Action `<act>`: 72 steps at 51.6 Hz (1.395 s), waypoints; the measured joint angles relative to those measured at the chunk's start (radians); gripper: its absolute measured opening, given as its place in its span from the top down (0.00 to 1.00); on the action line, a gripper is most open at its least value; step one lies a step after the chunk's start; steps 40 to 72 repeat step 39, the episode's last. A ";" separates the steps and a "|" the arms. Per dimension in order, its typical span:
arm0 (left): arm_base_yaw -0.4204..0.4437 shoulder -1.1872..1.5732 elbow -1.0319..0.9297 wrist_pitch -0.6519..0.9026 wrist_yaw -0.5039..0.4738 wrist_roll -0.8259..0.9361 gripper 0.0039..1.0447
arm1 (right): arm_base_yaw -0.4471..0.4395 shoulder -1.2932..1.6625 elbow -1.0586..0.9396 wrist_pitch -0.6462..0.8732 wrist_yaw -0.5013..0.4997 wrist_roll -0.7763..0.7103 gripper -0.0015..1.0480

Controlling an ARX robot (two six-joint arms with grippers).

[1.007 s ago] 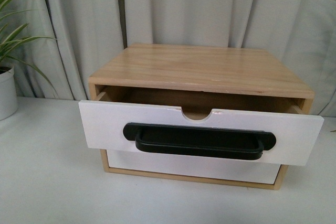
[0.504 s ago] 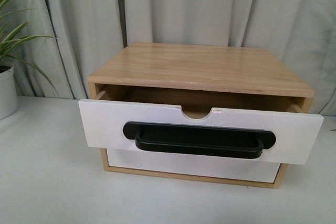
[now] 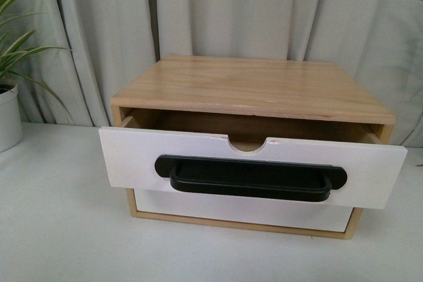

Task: Pull drawer

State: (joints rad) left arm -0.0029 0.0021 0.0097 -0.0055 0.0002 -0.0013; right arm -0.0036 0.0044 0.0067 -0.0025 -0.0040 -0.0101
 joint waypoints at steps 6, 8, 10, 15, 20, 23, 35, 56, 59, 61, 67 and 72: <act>0.000 0.000 0.000 0.000 0.000 0.000 0.05 | 0.000 0.000 0.000 0.000 0.000 0.000 0.09; 0.000 0.000 0.000 0.000 0.000 0.000 0.05 | 0.000 0.000 0.000 0.000 0.000 0.000 0.09; 0.000 0.000 0.000 0.000 0.000 0.000 0.05 | 0.000 0.000 0.000 0.000 0.000 0.000 0.09; 0.000 0.000 0.000 0.000 0.000 0.000 0.05 | 0.000 0.000 0.000 0.000 0.000 0.000 0.09; 0.000 0.000 0.000 0.000 0.000 0.000 0.05 | 0.000 0.000 0.000 0.000 0.000 0.000 0.09; 0.000 0.000 0.000 0.000 0.000 0.000 0.05 | 0.000 0.000 0.000 0.000 0.000 0.000 0.09; 0.000 0.000 0.000 0.000 0.000 0.000 0.05 | 0.000 0.000 0.000 0.000 0.000 0.000 0.09; 0.000 0.000 0.000 0.000 0.000 0.000 0.05 | 0.000 0.000 0.000 0.000 0.000 0.000 0.09; 0.000 0.000 0.000 0.000 0.000 0.000 0.05 | 0.000 0.000 0.000 0.000 0.000 0.000 0.09; 0.000 0.000 0.000 0.000 0.000 0.000 0.05 | 0.000 0.000 0.000 0.000 0.000 0.000 0.09; 0.000 0.000 0.000 0.000 0.000 0.000 0.05 | 0.000 0.000 0.000 0.000 0.000 0.000 0.09; 0.000 0.000 0.000 0.000 0.000 0.000 0.05 | 0.000 0.000 0.000 0.000 0.000 0.000 0.09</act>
